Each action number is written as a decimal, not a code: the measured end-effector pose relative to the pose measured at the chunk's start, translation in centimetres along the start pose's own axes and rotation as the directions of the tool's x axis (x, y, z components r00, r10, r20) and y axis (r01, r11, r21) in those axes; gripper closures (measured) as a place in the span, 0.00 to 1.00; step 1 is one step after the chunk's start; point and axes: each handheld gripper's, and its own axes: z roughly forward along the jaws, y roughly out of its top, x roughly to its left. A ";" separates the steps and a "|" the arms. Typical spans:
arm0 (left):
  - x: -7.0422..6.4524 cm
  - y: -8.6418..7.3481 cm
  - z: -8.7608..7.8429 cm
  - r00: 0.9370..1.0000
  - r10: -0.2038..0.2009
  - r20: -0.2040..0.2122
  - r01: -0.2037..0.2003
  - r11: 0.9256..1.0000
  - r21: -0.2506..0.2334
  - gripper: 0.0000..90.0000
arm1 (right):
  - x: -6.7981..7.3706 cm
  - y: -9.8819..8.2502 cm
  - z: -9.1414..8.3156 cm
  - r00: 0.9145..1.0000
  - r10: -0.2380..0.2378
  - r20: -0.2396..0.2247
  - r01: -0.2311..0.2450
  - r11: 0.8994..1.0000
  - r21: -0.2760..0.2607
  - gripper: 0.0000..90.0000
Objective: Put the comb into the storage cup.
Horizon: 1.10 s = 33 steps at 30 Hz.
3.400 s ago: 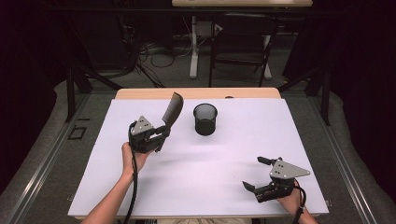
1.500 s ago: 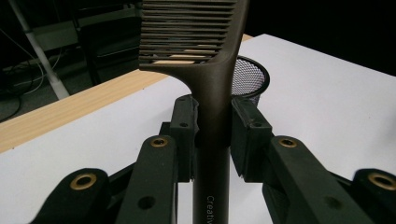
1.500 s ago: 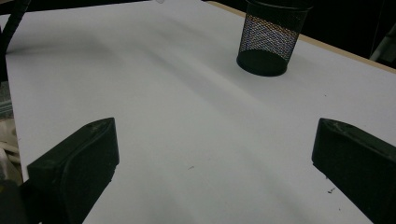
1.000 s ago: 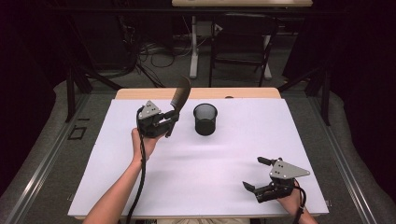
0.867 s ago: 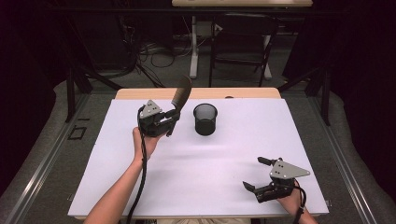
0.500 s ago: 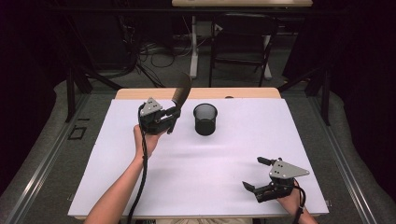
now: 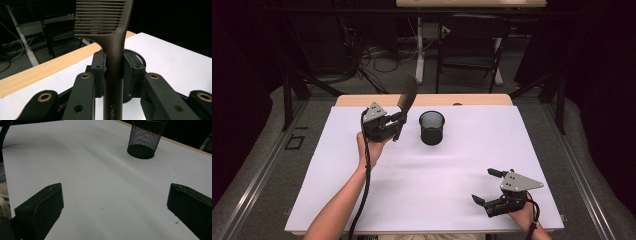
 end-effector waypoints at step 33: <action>-0.2 1.4 1.3 1.000 -0.001 -0.001 0.001 1.000 -0.029 0.81 | 0.2 0.0 -0.3 1.000 -0.002 0.006 0.002 1.000 0.000 0.00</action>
